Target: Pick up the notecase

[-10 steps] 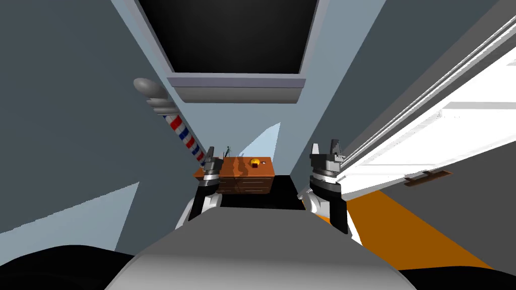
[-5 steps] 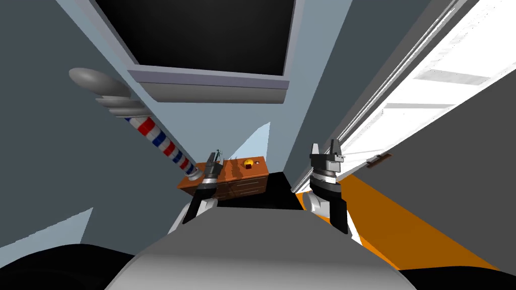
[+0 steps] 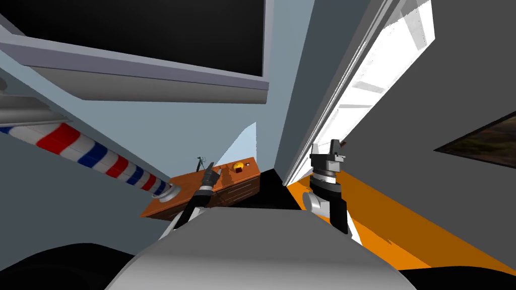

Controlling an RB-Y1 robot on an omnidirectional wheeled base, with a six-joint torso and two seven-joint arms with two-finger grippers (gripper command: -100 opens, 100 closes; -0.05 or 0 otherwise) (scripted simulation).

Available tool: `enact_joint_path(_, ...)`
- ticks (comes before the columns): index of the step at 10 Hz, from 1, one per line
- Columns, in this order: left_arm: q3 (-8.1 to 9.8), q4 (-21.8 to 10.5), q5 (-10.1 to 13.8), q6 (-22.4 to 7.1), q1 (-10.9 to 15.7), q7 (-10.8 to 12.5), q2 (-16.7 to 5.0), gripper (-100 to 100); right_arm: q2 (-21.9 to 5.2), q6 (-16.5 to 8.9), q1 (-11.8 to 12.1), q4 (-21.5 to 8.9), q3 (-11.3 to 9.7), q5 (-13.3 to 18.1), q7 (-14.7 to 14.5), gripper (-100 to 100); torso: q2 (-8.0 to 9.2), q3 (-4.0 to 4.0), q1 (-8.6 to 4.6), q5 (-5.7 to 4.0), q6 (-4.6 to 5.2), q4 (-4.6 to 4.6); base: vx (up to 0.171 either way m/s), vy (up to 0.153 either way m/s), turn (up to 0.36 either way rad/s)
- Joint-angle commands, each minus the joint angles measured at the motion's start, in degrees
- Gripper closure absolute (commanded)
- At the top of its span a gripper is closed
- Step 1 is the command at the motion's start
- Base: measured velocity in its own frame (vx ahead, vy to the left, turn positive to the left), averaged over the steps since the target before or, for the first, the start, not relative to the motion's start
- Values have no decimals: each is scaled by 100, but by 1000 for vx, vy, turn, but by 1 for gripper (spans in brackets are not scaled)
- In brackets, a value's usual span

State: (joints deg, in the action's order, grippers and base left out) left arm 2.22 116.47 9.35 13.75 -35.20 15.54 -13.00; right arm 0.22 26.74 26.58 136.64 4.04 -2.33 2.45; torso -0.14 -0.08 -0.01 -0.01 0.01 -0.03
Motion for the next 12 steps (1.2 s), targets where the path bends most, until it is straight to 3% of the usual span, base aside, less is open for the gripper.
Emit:
enact_joint_path(1,55,-99,161,-106,-80,91,-127,-100,0,0,0,0,0,0,0,0,0,0,0,0,0,0,31,3,-212)
enact_joint_path(3,178,-424,537,-458,-268,272,-382,-100,0,0,0,0,0,0,0,0,3,2,2,0,2,1,34,-4,-434)
enact_joint_path(4,178,-424,583,-465,-268,272,-382,-100,0,0,0,0,0,0,0,0,1,0,1,0,-1,0,28,4,-161)
enact_joint_path(6,303,-761,942,-857,-459,449,-624,-100,0,0,0,0,0,0,0,0,4,2,1,0,1,1,36,-4,-402)
enact_joint_path(9,364,-949,1280,-1063,-553,537,-740,-100,0,0,0,0,1,0,0,0,1,1,2,0,-2,0,32,6,-251)
enact_joint_path(11,478,-1314,1704,-1428,-738,711,-969,-100,0,0,1,0,1,0,0,0,3,1,2,0,-3,1,44,6,-352)
enact_joint_path(12,478,-1315,1770,-1488,-738,711,-969,-100,0,0,1,0,1,0,0,0,-5,-3,5,2,-3,-1,42,18,-243)
